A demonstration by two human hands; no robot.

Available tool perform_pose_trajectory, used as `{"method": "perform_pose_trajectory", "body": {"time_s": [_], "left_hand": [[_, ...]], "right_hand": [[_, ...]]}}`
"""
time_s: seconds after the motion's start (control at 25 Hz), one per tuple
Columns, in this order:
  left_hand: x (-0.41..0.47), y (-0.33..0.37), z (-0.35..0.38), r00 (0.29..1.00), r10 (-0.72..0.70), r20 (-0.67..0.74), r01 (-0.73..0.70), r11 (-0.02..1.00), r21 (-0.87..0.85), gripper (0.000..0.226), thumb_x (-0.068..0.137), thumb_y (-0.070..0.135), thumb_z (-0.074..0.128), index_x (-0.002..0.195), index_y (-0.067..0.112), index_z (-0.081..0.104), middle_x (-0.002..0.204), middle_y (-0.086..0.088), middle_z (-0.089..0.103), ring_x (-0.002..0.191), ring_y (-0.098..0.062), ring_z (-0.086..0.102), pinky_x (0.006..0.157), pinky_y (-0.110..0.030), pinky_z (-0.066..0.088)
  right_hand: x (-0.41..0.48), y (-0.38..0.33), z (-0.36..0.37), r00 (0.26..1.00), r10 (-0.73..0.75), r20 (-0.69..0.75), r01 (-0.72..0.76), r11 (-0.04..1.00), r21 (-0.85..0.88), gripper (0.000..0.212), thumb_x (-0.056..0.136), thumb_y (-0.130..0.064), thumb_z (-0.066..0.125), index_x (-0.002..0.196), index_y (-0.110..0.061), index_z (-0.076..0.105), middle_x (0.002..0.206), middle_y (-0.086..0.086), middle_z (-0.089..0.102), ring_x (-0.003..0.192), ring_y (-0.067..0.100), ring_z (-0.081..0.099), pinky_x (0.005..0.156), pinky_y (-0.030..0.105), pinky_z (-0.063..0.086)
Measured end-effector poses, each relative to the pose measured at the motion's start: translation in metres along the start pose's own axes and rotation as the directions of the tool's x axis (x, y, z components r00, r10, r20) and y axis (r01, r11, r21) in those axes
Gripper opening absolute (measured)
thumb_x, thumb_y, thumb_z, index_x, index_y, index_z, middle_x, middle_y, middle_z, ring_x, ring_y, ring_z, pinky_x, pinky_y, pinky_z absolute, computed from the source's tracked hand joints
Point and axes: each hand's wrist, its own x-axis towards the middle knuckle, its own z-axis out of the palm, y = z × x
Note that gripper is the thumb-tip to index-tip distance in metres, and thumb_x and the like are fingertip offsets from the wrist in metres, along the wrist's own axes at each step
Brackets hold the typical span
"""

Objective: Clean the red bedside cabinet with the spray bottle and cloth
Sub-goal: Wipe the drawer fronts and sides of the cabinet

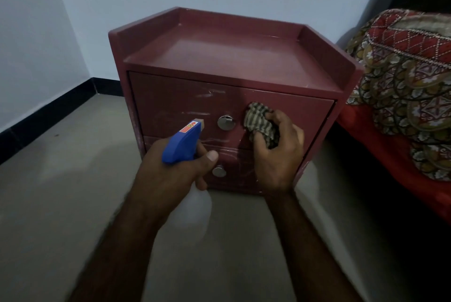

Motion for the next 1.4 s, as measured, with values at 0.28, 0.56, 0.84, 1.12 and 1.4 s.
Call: {"method": "perform_pose_trajectory", "body": {"time_s": [0.28,0.56,0.84,1.12,1.4], "left_hand": [[0.003,-0.005,0.001,1.000,-0.003,0.022,0.003,1.000,-0.001,0.013,0.085,0.039,0.076,0.078,0.047,0.069,0.067,-0.004,0.071,0.068,-0.023,0.074,0.072,-0.025,0.045],[0.002,-0.012,-0.003,0.999,-0.034,-0.004,0.034,0.999,-0.006,0.015,0.082,0.043,0.076,0.082,0.029,0.070,0.061,-0.011,0.069,0.066,-0.025,0.072,0.074,-0.028,0.046],[0.000,-0.015,-0.003,0.998,-0.055,-0.005,0.055,0.998,-0.001,0.004,0.088,0.032,0.074,0.089,0.031,0.070,0.061,-0.012,0.069,0.071,-0.032,0.071,0.076,-0.028,0.046],[-0.001,-0.018,-0.008,0.997,-0.069,-0.021,0.069,0.998,0.003,0.008,0.088,0.029,0.073,0.081,0.025,0.069,0.061,-0.012,0.069,0.070,-0.026,0.072,0.080,-0.029,0.045],[-0.001,-0.004,-0.005,0.999,-0.038,-0.020,0.037,0.998,-0.047,0.014,0.079,0.036,0.075,0.075,0.049,0.070,0.063,-0.011,0.069,0.069,-0.029,0.072,0.078,-0.026,0.044]], "right_hand": [[-0.004,0.014,0.006,0.998,-0.066,0.010,0.066,0.998,-0.004,0.055,0.075,-0.005,0.076,0.128,-0.014,0.066,0.113,-0.003,0.072,0.109,0.015,0.056,0.099,0.004,0.033],[-0.034,0.020,0.010,0.995,-0.050,0.089,0.052,0.998,-0.022,0.057,0.073,0.003,0.079,0.128,-0.010,0.069,0.112,-0.008,0.062,0.105,0.016,0.058,0.097,0.022,0.050],[-0.046,0.019,0.010,0.996,0.034,0.085,-0.030,0.998,-0.049,0.054,0.074,0.004,0.080,0.126,-0.006,0.071,0.112,0.013,0.068,0.103,0.030,0.066,0.097,0.009,0.041],[-0.034,0.030,0.001,0.994,0.107,0.001,-0.107,0.994,-0.013,0.053,0.077,-0.001,0.078,0.129,-0.009,0.069,0.116,0.013,0.065,0.105,0.024,0.064,0.099,0.005,0.037],[-0.034,0.031,-0.001,0.994,0.049,0.100,-0.047,0.999,-0.021,0.053,0.076,0.002,0.078,0.127,-0.008,0.069,0.114,0.011,0.064,0.101,0.023,0.064,0.094,0.000,0.034]]}}
